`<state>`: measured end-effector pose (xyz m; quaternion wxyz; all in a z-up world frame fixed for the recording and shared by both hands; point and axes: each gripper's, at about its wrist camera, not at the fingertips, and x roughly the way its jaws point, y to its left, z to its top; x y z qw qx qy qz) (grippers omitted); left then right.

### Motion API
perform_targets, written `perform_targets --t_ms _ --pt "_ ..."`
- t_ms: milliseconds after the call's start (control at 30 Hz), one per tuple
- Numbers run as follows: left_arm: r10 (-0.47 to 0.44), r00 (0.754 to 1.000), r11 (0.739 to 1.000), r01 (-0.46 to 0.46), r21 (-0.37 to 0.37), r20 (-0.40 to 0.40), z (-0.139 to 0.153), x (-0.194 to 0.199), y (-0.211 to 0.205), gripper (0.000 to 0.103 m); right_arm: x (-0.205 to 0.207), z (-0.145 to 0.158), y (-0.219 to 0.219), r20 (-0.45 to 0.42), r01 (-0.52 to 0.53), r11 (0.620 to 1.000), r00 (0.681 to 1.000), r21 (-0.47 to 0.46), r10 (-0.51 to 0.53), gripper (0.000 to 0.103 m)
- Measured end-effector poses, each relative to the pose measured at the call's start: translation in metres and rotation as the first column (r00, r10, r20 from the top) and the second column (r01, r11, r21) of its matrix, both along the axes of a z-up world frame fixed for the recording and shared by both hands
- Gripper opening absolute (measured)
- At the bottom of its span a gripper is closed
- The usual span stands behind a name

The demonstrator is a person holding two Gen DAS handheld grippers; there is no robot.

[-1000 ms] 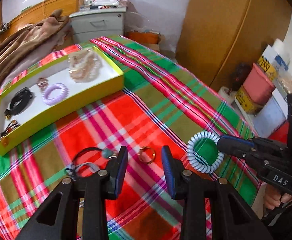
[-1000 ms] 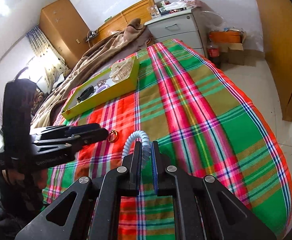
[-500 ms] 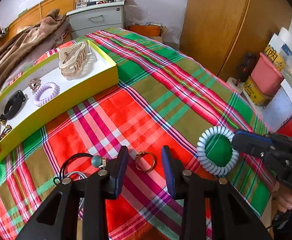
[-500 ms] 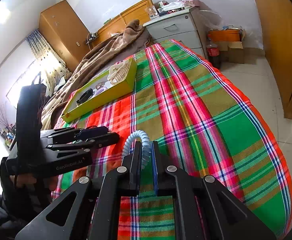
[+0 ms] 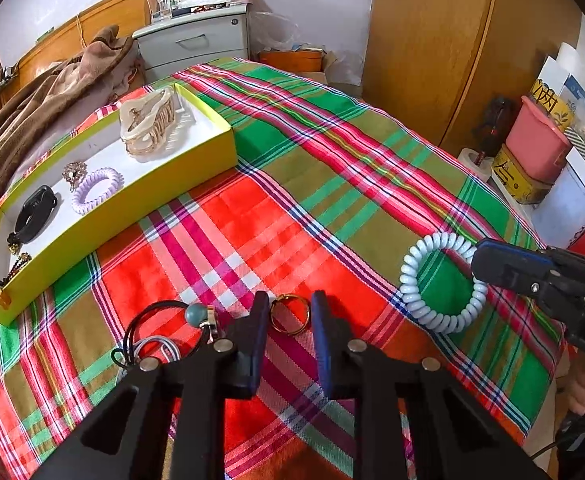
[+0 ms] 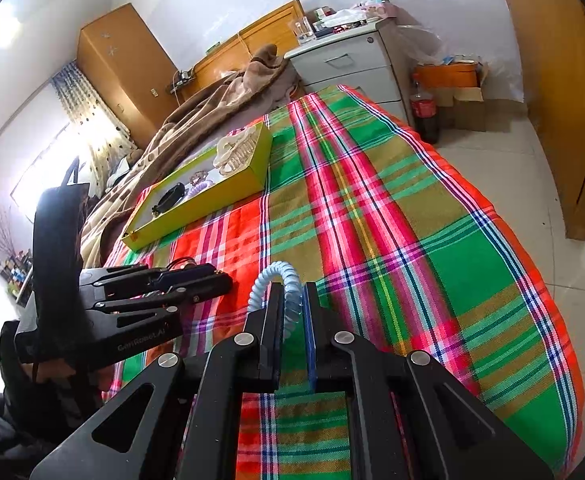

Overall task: Organize jewelry
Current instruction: 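Grasp the gold ring with the left tool while the right tool holds the white coil tie, then carry the gold ring and white coil tie into the box while both tools open to release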

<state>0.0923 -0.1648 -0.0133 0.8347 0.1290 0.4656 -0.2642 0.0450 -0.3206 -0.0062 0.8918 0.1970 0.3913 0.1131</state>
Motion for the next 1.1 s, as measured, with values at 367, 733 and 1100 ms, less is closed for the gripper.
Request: perform_targets --t_ms 367,733,1100 --pt "0.012 1.0 1.0 -0.012 -0.024 -0.003 0.003 0.001 0.005 0.022 0.0 0.003 -0.001 0.001 0.008 1.0 1.0 -0.005 -0.008 0.009" --pt "0.029 0.999 0.998 -0.028 -0.051 0.021 0.017 0.001 0.016 0.022 0.004 0.013 0.003 0.02 0.009 1.0 1.0 -0.018 -0.009 0.009" --pt "0.084 0.994 0.993 -0.078 -0.092 0.063 0.039 0.013 0.041 0.022 0.026 0.039 0.021 0.068 -0.017 0.998 0.997 -0.053 0.021 0.009"
